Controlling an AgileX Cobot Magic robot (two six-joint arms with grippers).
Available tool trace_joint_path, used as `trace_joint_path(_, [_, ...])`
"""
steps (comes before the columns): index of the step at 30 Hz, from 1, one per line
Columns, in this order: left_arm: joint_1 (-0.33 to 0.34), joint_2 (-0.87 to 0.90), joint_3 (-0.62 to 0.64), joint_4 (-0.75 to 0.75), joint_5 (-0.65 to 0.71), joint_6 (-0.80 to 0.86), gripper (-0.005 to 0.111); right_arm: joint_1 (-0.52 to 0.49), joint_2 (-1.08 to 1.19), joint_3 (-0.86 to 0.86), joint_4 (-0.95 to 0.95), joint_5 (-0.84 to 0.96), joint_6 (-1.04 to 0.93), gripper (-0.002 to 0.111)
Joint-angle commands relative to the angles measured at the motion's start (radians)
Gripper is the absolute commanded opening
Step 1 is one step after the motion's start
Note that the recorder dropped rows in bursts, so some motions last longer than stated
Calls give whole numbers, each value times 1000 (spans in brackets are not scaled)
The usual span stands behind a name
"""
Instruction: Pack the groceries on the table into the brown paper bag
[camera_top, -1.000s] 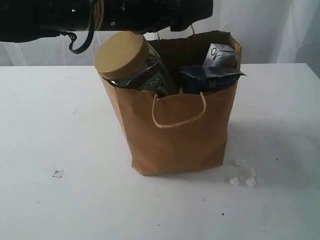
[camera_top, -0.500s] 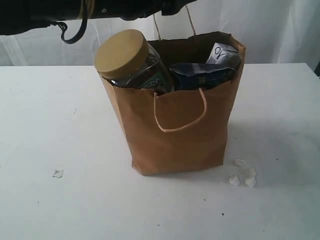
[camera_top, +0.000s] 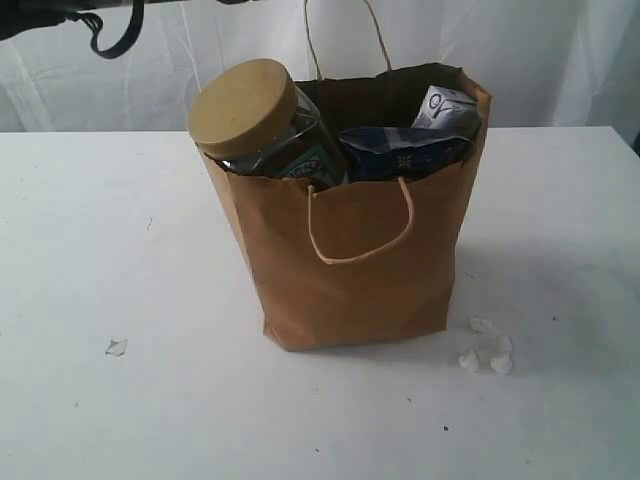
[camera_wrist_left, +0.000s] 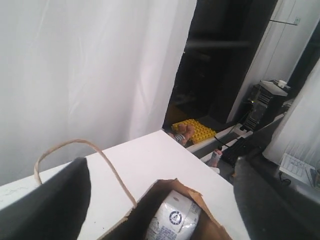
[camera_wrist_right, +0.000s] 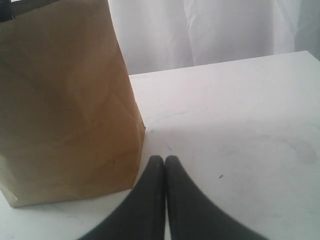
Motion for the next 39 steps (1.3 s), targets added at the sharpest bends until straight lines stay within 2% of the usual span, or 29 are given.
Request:
trace_joint_path(1, [-2,-36,-3,4,6,-9,78,-5,-6,5,-7,-5,-2,0])
trace_joint_path(3, [-2,-53,-3,4,10,-9,72,-5,-6,5,-7,-5,-2,0])
trace_joint_path(6, [-2,-88,-3,4,31,-3,54,-5,-6,5,-7,-5,-2,0])
trace_joint_path(13, [-2,-167,-3,4,107,17,0,-5,-6,5,-7,-5,-2,0])
trace_joint_path(20, [-2,-222,24,4,69,98,0,-5,-6,5,-7,-5,-2,0])
trace_joint_path(30, [-2,-486,346,4,226,104,0,-5,-6,5,-7,-5,-2,0])
trace_joint_path(39, [-2,-759,554,4,241,125,0,-5,-6,5,-7,-5,-2,0])
